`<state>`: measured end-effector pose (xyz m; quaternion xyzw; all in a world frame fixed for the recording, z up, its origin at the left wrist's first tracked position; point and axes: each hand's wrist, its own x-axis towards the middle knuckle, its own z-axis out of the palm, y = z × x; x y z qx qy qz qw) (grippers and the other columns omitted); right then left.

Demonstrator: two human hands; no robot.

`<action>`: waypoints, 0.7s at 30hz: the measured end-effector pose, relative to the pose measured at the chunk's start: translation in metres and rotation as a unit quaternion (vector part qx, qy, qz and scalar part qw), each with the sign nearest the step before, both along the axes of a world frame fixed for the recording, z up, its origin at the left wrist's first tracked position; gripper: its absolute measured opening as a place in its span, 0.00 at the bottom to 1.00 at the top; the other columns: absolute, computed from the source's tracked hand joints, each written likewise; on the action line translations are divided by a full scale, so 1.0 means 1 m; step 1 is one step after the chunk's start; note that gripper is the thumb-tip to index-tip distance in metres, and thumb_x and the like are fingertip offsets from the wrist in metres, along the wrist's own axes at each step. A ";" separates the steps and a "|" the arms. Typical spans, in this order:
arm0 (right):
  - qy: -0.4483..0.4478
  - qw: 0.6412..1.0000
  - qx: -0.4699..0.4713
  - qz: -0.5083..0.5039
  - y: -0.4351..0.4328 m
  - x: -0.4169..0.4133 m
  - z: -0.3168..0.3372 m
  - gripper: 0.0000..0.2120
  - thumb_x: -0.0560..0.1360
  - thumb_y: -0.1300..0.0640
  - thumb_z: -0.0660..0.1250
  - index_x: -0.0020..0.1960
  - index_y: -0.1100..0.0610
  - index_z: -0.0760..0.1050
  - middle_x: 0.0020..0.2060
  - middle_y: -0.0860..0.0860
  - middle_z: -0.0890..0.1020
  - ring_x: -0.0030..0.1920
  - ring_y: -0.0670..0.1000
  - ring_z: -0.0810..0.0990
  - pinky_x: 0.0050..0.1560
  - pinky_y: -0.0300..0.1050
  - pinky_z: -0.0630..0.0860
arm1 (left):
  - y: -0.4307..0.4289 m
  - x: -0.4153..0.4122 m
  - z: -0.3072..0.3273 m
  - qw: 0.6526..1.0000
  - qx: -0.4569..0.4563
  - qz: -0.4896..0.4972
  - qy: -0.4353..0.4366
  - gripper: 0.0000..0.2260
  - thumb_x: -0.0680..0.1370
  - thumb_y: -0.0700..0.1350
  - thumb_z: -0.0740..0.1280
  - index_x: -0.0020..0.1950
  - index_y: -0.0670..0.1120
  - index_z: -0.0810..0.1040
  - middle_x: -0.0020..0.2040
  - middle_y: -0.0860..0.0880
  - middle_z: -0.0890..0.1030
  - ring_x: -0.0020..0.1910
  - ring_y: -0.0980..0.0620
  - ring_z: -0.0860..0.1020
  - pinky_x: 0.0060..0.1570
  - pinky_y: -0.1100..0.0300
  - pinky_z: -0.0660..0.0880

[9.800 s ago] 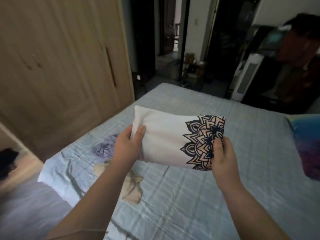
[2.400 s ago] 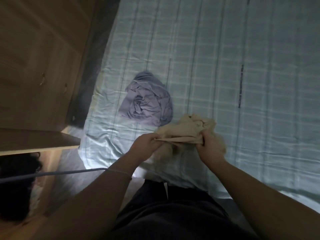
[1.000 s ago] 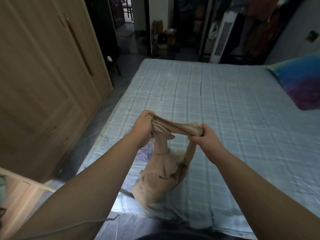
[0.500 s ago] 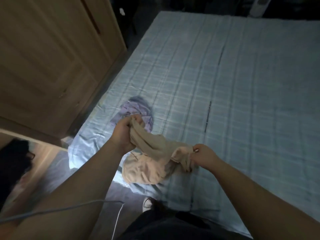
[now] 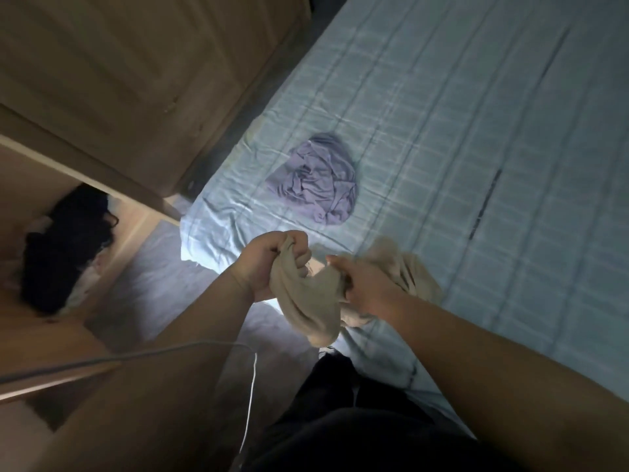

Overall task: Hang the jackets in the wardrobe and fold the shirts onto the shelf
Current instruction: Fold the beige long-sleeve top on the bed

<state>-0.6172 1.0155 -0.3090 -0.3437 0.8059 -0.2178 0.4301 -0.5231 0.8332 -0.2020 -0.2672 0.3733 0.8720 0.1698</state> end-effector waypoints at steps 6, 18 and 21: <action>-0.405 0.833 0.026 -0.377 -0.044 0.020 0.004 0.04 0.73 0.64 0.67 0.45 0.59 0.80 0.30 0.53 0.76 0.26 0.47 0.75 0.26 0.39 0.72 | -0.023 0.038 -0.016 0.999 0.024 -0.017 0.030 0.05 0.68 0.41 0.59 0.31 0.43 0.70 0.27 0.49 0.65 0.23 0.53 0.62 0.26 0.62 0.66; -0.425 0.698 -0.108 -0.566 -0.081 -0.002 0.042 0.12 0.60 0.73 0.57 0.37 0.61 0.73 0.31 0.55 0.70 0.33 0.55 0.72 0.40 0.46 0.74 | -0.073 0.044 -0.019 0.978 -0.111 -0.176 0.002 0.15 0.65 0.32 0.55 0.46 0.41 0.76 0.48 0.37 0.72 0.46 0.39 0.73 0.48 0.47 0.70; -0.466 0.683 -0.166 -0.538 -0.063 -0.023 0.077 0.10 0.55 0.70 0.54 0.34 0.60 0.64 0.31 0.56 0.66 0.32 0.55 0.69 0.43 0.46 0.72 | -0.082 0.029 -0.005 0.927 -0.212 -0.310 0.006 0.22 0.67 0.29 0.54 0.51 0.45 0.81 0.53 0.36 0.80 0.53 0.37 0.79 0.55 0.48 0.74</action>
